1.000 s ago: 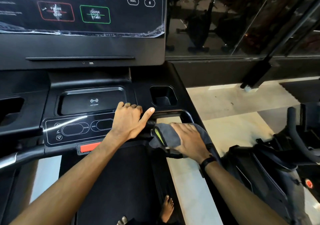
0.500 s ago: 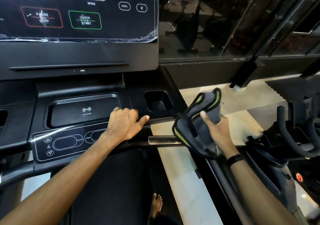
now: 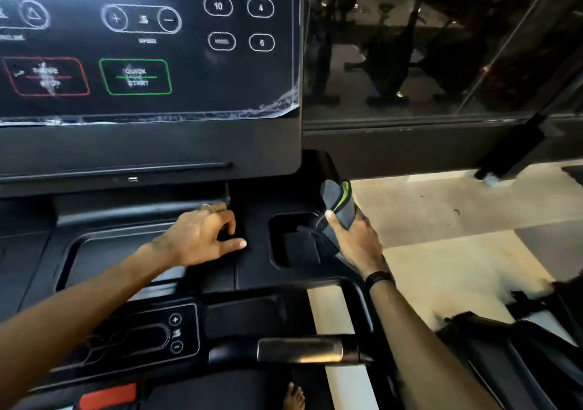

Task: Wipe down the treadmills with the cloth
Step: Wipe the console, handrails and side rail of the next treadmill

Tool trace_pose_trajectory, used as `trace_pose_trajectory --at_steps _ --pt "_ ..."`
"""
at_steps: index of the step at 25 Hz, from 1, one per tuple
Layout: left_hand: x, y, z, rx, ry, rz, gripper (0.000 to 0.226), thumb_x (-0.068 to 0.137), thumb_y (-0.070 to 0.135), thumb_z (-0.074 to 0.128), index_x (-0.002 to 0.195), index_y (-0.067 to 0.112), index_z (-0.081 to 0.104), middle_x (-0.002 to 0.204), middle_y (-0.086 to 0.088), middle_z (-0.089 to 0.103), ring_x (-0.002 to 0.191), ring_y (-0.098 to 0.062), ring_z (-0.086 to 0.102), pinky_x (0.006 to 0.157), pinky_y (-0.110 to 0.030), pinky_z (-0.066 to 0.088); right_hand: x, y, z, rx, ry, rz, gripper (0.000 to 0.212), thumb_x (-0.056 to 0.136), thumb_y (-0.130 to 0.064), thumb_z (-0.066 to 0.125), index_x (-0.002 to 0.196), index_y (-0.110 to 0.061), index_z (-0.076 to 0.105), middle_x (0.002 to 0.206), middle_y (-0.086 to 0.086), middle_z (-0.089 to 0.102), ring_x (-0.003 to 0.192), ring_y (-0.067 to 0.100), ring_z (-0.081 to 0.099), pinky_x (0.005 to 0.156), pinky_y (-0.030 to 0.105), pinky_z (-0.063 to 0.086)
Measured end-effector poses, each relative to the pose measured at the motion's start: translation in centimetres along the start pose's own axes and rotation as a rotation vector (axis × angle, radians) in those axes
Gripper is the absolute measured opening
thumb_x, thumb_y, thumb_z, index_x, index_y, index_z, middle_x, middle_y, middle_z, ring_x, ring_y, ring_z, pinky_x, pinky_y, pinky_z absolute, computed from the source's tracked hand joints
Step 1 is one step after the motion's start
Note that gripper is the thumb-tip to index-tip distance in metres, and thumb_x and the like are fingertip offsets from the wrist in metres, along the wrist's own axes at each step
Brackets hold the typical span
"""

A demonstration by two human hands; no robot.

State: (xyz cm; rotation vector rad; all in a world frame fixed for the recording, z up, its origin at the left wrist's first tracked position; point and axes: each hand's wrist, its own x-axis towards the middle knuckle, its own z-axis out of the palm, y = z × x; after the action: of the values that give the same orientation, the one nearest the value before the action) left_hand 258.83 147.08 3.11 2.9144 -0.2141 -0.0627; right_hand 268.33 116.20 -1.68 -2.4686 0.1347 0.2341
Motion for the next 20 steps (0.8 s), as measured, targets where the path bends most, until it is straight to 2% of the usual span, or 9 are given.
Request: trace_pose_trajectory --at_steps 3,5,8,10,11,13,15,18,20 --pt "1.2 1.9 3.1 0.096 0.196 0.196 0.039 0.093 0.052 0.043 0.071 0.020 0.049 0.078 0.002 0.051 0.068 -0.024 0.056 0.057 -0.032 0.044 3.1 0.1 -0.5 0.118 -0.018 0.016 0.091 0.074 -0.092 0.040 0.136 -0.028 0.052 0.131 0.005 0.064 0.117 0.034 0.059 0.098 0.048 0.049" --pt "1.9 2.6 3.9 0.039 0.260 0.172 0.040 0.095 0.045 0.044 0.064 0.021 0.045 0.071 0.004 0.048 0.063 -0.021 0.053 0.055 -0.029 0.037 4.4 0.2 -0.1 0.138 -0.020 0.014 0.078 0.082 -0.084 0.047 0.133 -0.025 0.056 0.127 0.006 0.066 0.115 0.035 0.060 0.095 0.045 0.050" --pt "2.4 2.2 3.9 0.016 0.311 0.140 0.042 0.095 0.044 0.046 0.059 0.022 0.042 0.067 0.008 0.044 0.059 -0.017 0.049 0.056 -0.026 0.025 7.9 -1.6 0.4 0.122 0.007 0.027 0.073 0.086 -0.079 0.049 0.128 -0.020 0.059 0.125 0.011 0.066 0.115 0.038 0.059 0.091 0.043 0.048" --pt "2.3 2.2 3.9 0.008 0.301 0.125 0.044 0.096 0.045 0.046 0.058 0.022 0.040 0.066 0.008 0.043 0.059 -0.016 0.047 0.056 -0.026 0.024 10.7 -4.4 1.0 0.069 0.042 -0.018 0.077 0.085 -0.079 0.049 0.132 -0.018 0.056 0.131 0.016 0.062 0.120 0.040 0.057 0.093 0.045 0.047" --pt "2.4 2.2 4.0 0.005 0.298 0.118 0.045 0.096 0.045 0.046 0.058 0.022 0.040 0.066 0.008 0.042 0.060 -0.016 0.046 0.057 -0.026 0.023 11.9 -6.2 1.3 0.020 0.028 -0.046 0.082 0.084 -0.080 0.047 0.139 -0.020 0.051 0.139 0.017 0.057 0.127 0.042 0.052 0.099 0.049 0.046" --pt "2.5 2.2 4.0 -0.007 0.302 0.108 0.046 0.098 0.044 0.045 0.059 0.021 0.039 0.066 0.007 0.041 0.060 -0.015 0.043 0.057 -0.025 0.021 13.3 -9.1 2.4 -0.165 -0.018 -0.124 0.087 0.085 -0.077 0.045 0.154 -0.025 0.033 0.158 0.019 0.034 0.143 0.045 0.032 0.113 0.060 0.030" --pt "2.5 1.9 4.0 -0.036 0.327 0.116 0.046 0.100 0.040 0.045 0.059 0.020 0.039 0.065 0.007 0.039 0.060 -0.015 0.040 0.057 -0.026 0.022 11.5 -9.6 3.4 -0.332 -0.043 -0.268 0.085 0.089 -0.072 0.045 0.158 -0.028 0.025 0.165 0.017 0.017 0.150 0.044 0.015 0.117 0.065 0.015" --pt "2.4 1.7 4.1 -0.068 0.353 0.095 0.047 0.101 0.038 0.045 0.058 0.018 0.040 0.064 0.007 0.037 0.060 -0.010 0.032 0.056 -0.026 0.023 7.1 -5.4 2.9 -0.354 0.049 -0.515 0.085 0.085 -0.081 0.033 0.155 -0.034 0.033 0.166 0.009 0.022 0.152 0.036 0.017 0.120 0.060 0.018" --pt "2.5 1.7 4.2 -0.079 0.365 0.081 0.048 0.101 0.037 0.046 0.057 0.017 0.040 0.063 0.008 0.037 0.059 -0.010 0.032 0.057 -0.024 0.019 7.1 -2.4 1.5 -0.226 0.016 -0.445 0.088 0.082 -0.084 0.037 0.153 -0.033 0.037 0.164 0.006 0.029 0.150 0.032 0.027 0.118 0.052 0.029"
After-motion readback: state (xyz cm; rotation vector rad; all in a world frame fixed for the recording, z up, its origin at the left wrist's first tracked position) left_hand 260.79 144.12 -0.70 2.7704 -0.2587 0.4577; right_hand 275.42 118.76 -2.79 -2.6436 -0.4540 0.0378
